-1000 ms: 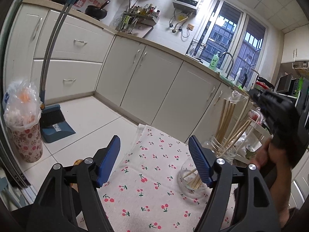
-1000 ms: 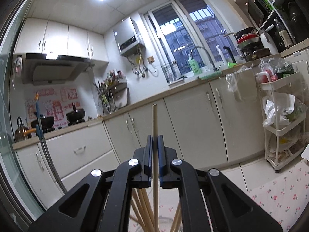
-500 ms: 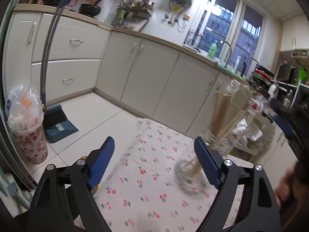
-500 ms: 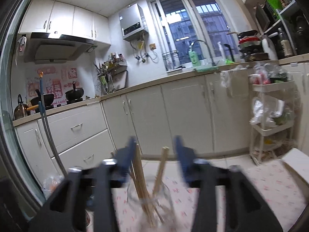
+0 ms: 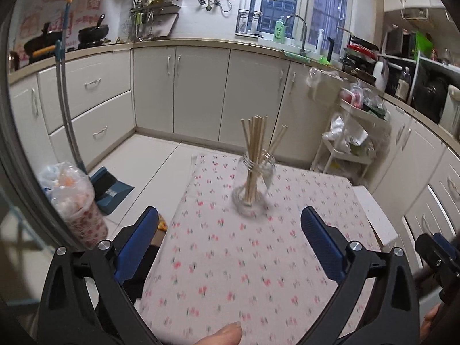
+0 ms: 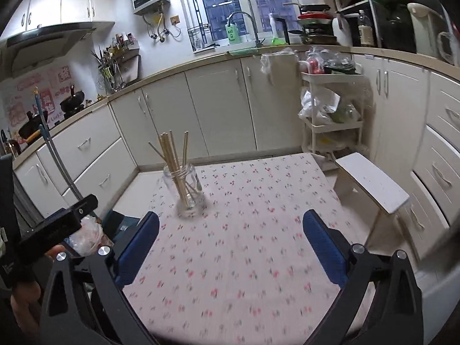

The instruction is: Organize utensils

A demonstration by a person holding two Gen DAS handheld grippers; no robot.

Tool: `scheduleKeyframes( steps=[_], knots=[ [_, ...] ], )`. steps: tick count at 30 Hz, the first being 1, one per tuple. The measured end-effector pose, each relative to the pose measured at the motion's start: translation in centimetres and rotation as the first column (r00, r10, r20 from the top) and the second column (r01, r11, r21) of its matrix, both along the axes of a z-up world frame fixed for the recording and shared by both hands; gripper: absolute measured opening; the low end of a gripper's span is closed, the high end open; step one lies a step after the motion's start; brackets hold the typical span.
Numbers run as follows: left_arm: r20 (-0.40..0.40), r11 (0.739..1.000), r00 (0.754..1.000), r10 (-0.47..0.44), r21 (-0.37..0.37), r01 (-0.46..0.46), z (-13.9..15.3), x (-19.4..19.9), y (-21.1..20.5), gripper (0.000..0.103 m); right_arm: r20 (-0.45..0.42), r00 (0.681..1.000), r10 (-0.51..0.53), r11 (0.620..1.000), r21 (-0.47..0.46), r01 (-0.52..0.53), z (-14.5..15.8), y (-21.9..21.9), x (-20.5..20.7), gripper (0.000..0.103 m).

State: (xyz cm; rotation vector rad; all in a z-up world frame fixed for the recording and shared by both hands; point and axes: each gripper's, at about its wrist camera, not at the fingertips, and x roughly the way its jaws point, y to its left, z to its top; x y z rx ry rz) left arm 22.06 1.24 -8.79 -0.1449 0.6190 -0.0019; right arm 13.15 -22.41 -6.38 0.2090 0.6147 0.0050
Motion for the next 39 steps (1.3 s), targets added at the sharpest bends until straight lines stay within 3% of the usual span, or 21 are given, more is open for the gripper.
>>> scheduleKeyframes(
  steps=[6, 13, 25, 35, 39],
  knots=[
    [-0.03, 0.999, 0.999, 0.026, 0.042, -0.024, 2.6, -5.4, -0.1, 0.095, 0.028, 0.999, 0.033, 0.999, -0.009, -0.033, 2.9, 1.5, -4.7, 0.096],
    [-0.015, 0.993, 1.0, 0.026, 0.111, -0.024, 5.0, -11.2, -0.4, 0.095, -0.013, 0.999, 0.053, 0.998, 0.046, -0.052, 4.1, 2.6, -8.7, 0.096],
    [-0.011, 0.996, 1.0, -0.007, 0.094, 0.008, 6.6, -17.4, -0.4, 0.095, 0.005, 1.0, 0.016, 0.999, 0.032, -0.016, 5.0, 2.9, -15.6, 0.096],
    [-0.023, 0.995, 1.0, -0.021, 0.092, 0.023, 6.9, -22.1, 0.2, 0.095, 0.006, 0.999, 0.036, 0.998, 0.047, -0.036, 6.2, 2.8, -18.0, 0.096],
    [-0.018, 0.999, 1.0, -0.013, 0.051, 0.014, 7.1, -23.4, 1.6, 0.095, 0.018, 0.998, 0.056, 0.997, 0.061, -0.057, 7.3, 3.5, -19.0, 0.096]
  ],
)
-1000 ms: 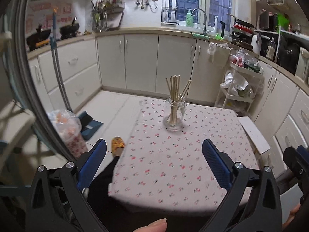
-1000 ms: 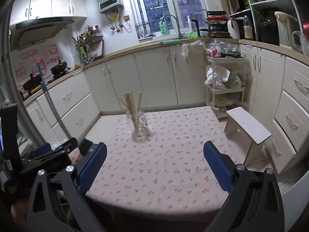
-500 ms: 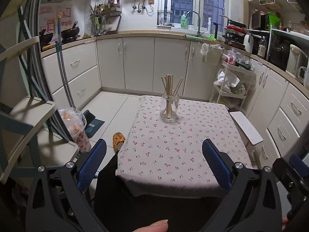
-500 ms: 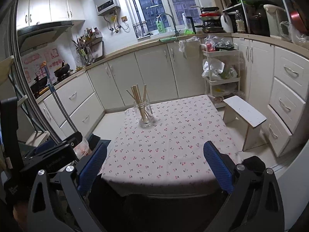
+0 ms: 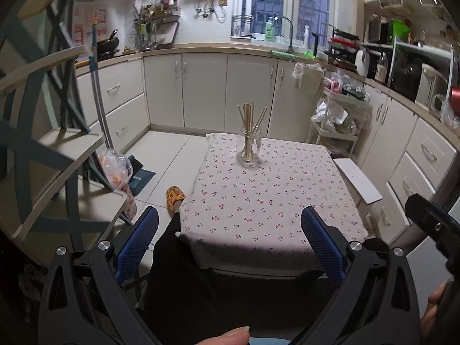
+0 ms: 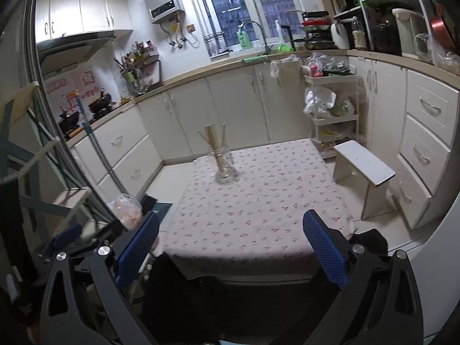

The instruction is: Organize utensils

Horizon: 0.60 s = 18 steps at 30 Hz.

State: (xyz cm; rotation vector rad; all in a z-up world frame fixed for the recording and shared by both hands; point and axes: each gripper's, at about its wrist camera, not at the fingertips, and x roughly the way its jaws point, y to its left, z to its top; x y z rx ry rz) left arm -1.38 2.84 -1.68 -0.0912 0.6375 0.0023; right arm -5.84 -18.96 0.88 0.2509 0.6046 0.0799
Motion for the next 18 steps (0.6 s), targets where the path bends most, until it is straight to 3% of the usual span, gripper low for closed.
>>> scheduleKeyframes(
  steps=[5, 12, 18],
  knots=[
    [0.011, 0.999, 1.0, 0.005, -0.054, -0.004, 0.1, -1.7, 1.5, 0.095, 0.026, 1.0, 0.009, 0.999, -0.041, -0.008, 0.2, 1.1, -1.8, 0.096],
    [0.058, 0.999, 0.997, -0.041, 0.035, 0.039, 0.8, -2.9, 0.6, 0.095, 0.027, 1.0, 0.009, 0.999, -0.039, -0.008, 0.4, 1.2, -2.6, 0.096],
    [0.097, 0.999, 0.995, 0.035, 0.012, -0.036, 1.7, -3.8, 1.7, 0.095, 0.034, 0.999, 0.014, 0.999, -0.047, -0.012, 0.5, 1.4, -3.1, 0.096]
  ],
)
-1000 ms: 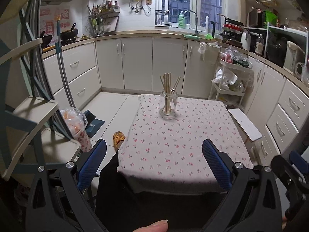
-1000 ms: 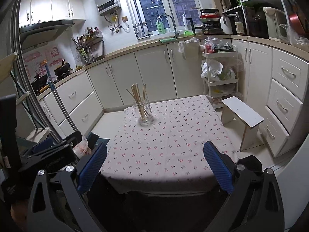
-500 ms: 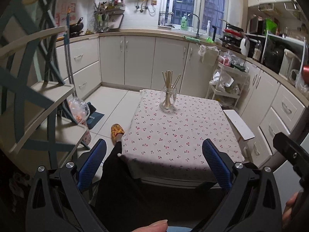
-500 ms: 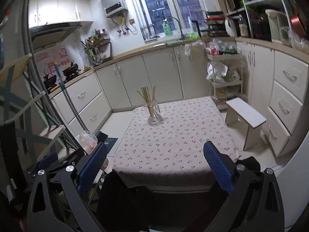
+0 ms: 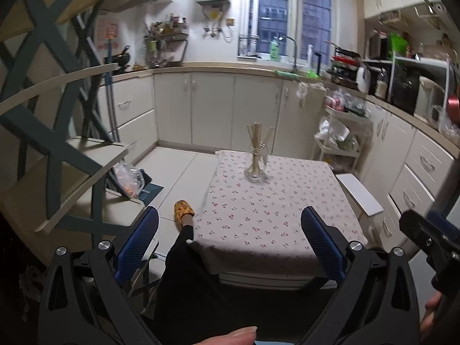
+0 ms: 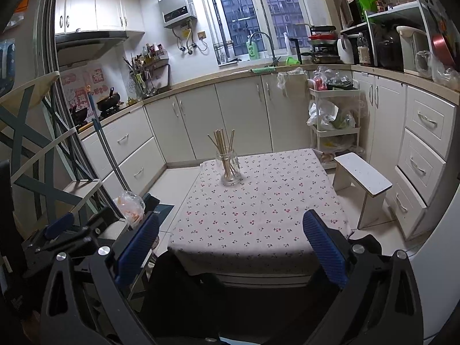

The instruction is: Organize utensils

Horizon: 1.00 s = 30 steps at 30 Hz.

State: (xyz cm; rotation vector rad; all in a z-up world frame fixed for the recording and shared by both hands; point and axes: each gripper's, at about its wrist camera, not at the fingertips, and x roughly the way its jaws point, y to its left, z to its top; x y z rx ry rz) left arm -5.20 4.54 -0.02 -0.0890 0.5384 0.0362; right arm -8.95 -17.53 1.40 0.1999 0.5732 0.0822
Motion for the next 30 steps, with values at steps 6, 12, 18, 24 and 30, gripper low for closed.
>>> scheduleKeyframes(
  steps=[6, 12, 18, 24, 30],
  knots=[
    [-0.017, 1.0, 1.0, 0.012, 0.0, -0.012, 0.12, 0.09, 0.4, 0.095, 0.004, 1.0, 0.019, 1.0, -0.014, -0.019, 0.24, 0.31, -0.45, 0.096],
    [-0.017, 1.0, 1.0, 0.009, -0.001, -0.009, 0.1, 0.14, 0.27, 0.095, 0.008, 1.0, 0.025, 0.999, -0.022, -0.025, 0.63, 0.46, -0.5, 0.096],
    [-0.025, 1.0, 1.0, 0.014, -0.005, -0.014, 0.13, 0.15, 0.47, 0.095, 0.01, 1.0, 0.027, 0.999, -0.024, -0.027, 0.69, 0.66, -0.49, 0.096],
    [-0.023, 1.0, 1.0, 0.014, -0.006, -0.014, 0.18, 0.13, 0.43, 0.095, 0.013, 0.999, 0.033, 0.999, -0.026, -0.033, 0.74, 0.82, -0.64, 0.096],
    [-0.023, 1.0, 1.0, 0.013, -0.005, -0.014, 0.18, 0.11, 0.27, 0.095, 0.012, 0.999, 0.034, 0.999, -0.026, -0.034, 0.72, 0.86, -0.64, 0.096]
  ],
)
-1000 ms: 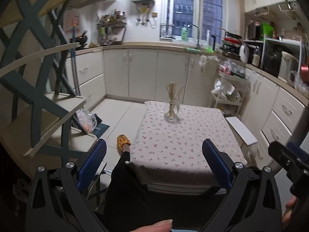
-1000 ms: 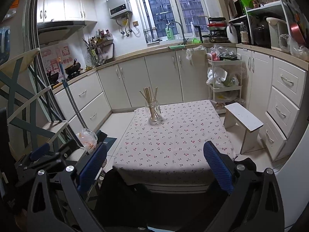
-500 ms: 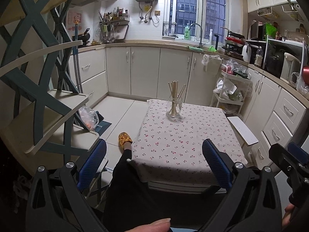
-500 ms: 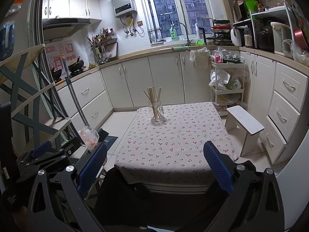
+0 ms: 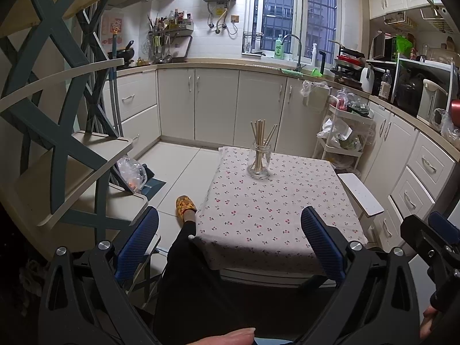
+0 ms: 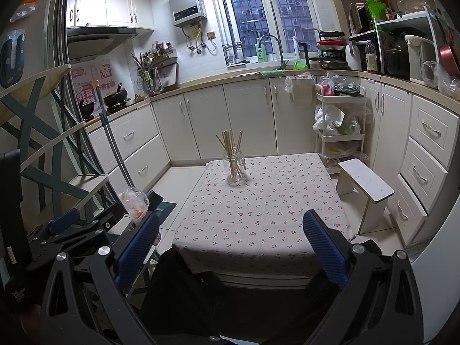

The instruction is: Organize utensils

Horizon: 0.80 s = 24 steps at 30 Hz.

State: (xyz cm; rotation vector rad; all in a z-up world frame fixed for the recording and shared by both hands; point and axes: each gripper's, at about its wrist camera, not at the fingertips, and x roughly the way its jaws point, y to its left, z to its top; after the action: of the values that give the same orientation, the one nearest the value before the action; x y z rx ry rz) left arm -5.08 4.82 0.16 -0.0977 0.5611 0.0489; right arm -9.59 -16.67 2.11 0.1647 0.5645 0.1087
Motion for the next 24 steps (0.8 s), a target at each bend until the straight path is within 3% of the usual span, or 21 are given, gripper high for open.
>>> scheduleKeyframes(
  steps=[24],
  knots=[
    [0.007, 1.0, 1.0, -0.009, 0.0, 0.009, 0.2, -0.66, -0.95, 0.095, 0.01, 1.0, -0.001, 1.0, -0.004, 0.001, 0.23, 0.07, -0.13, 0.096]
  ],
)
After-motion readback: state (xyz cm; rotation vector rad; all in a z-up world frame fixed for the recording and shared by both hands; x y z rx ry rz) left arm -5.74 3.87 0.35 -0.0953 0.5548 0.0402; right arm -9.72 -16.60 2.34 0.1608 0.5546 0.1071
